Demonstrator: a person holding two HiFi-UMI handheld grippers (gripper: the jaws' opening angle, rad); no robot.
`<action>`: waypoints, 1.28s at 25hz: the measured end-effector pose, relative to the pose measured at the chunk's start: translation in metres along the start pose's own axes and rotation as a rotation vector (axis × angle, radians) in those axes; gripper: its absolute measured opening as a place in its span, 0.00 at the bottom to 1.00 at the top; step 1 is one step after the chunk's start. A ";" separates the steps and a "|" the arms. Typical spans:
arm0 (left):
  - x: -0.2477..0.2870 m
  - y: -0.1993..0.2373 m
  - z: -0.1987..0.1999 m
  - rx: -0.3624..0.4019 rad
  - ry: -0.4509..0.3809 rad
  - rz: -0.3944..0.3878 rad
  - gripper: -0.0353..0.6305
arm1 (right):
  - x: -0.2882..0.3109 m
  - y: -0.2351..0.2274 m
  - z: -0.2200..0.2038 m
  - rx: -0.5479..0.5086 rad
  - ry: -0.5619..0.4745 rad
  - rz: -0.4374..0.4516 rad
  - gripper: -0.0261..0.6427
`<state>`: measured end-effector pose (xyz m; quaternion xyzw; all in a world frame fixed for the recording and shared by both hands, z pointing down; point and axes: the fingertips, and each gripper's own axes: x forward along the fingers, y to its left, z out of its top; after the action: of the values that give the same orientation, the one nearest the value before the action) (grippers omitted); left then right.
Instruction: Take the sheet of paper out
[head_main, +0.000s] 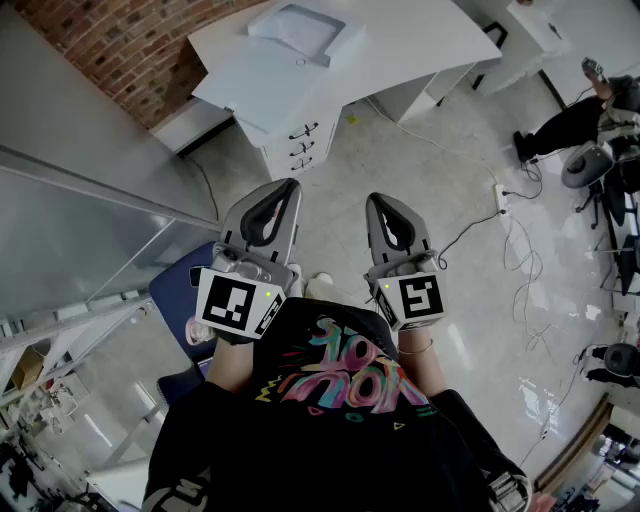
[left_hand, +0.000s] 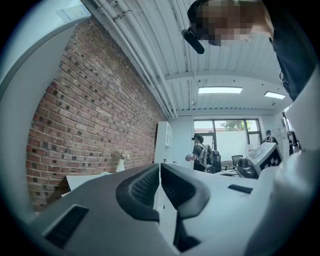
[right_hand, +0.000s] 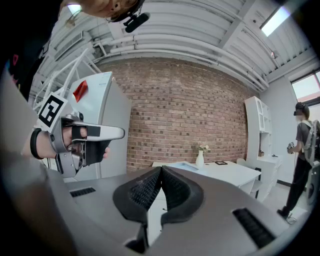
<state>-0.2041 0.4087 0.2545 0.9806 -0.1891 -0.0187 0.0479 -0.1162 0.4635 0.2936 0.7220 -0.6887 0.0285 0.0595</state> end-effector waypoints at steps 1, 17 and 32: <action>0.001 -0.001 0.000 0.001 0.000 0.002 0.10 | 0.000 -0.002 0.000 0.003 -0.003 -0.003 0.06; 0.033 -0.007 -0.008 0.017 -0.006 0.067 0.10 | 0.007 -0.037 -0.016 0.036 0.007 0.044 0.06; 0.162 0.141 -0.016 -0.018 -0.011 0.140 0.10 | 0.196 -0.100 -0.025 0.037 0.089 0.126 0.06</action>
<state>-0.1050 0.2196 0.2818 0.9644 -0.2575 -0.0222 0.0567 -0.0059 0.2770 0.3383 0.6763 -0.7288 0.0770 0.0746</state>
